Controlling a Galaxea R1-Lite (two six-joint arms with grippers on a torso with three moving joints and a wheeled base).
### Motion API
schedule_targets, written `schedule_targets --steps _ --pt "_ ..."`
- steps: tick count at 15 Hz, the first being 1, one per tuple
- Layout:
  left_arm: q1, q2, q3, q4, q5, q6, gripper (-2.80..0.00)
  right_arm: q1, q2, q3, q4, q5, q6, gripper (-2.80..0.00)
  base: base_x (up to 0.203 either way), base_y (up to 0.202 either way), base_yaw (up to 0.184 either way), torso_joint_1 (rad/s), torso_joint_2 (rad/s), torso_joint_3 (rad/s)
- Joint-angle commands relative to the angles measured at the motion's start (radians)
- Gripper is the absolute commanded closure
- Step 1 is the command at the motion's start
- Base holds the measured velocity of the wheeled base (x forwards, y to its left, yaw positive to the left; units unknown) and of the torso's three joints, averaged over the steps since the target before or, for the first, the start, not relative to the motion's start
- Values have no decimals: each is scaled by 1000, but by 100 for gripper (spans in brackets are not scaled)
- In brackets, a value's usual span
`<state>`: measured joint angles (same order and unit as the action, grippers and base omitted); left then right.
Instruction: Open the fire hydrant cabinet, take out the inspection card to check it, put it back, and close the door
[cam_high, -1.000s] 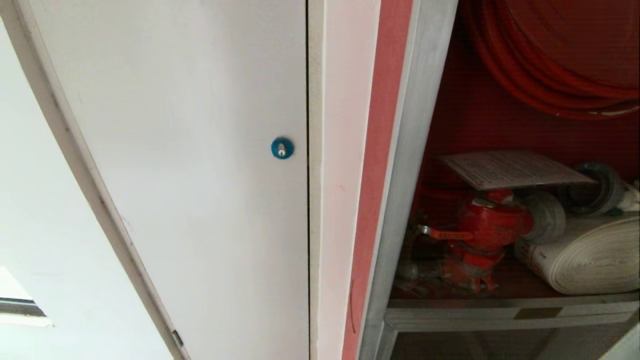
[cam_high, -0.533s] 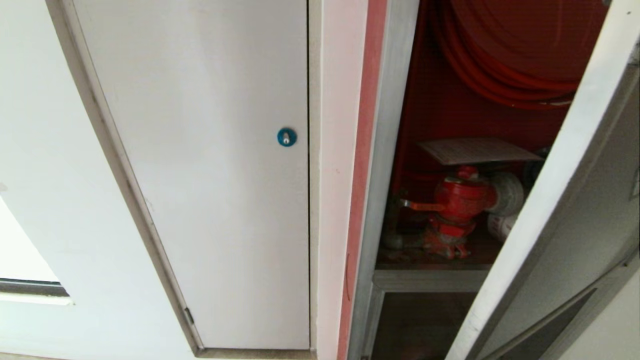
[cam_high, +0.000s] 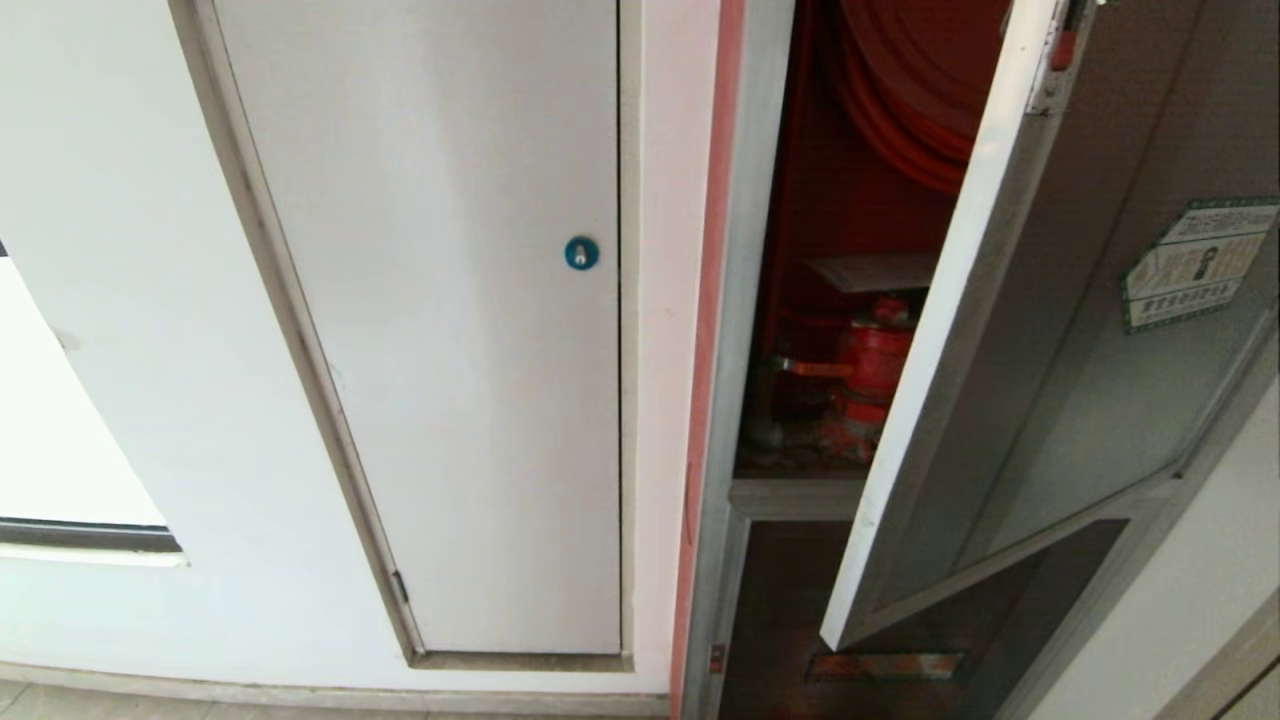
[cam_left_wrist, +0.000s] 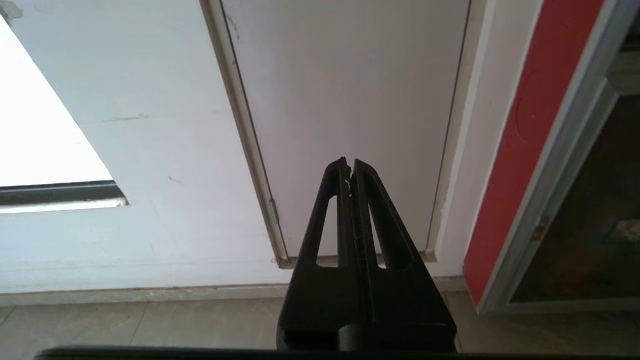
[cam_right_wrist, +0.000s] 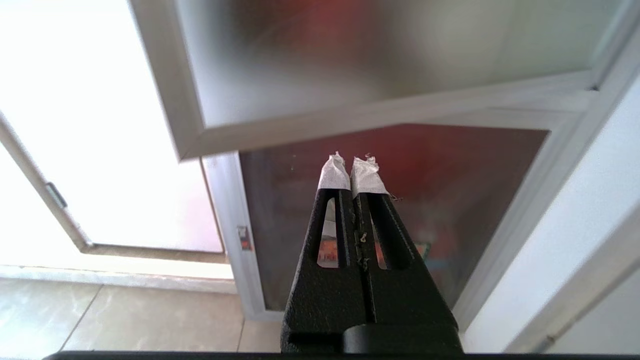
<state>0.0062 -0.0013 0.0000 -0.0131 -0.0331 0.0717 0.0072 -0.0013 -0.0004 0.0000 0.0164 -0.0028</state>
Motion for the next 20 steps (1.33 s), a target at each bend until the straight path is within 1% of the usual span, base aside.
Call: schedule_targets --steps 1,13,14,20 --pt "0 0 8 -1 -1 0 0 0 0 0 0 0 0 0 -193 0 -3 9 2 7" --pt "1 0 8 -1 1 1 0 0 0 -1 0 0 0 0 -194 0 1 3 3 2" --pt "1 0 8 -1 -1 1 0 0 0 0 0 0 0 0 -125 0 -1 -7 -7 -2" --pt "0 0 8 -1 -1 0 0 0 0 0 0 0 0 0 0 0 0 0 0 0"
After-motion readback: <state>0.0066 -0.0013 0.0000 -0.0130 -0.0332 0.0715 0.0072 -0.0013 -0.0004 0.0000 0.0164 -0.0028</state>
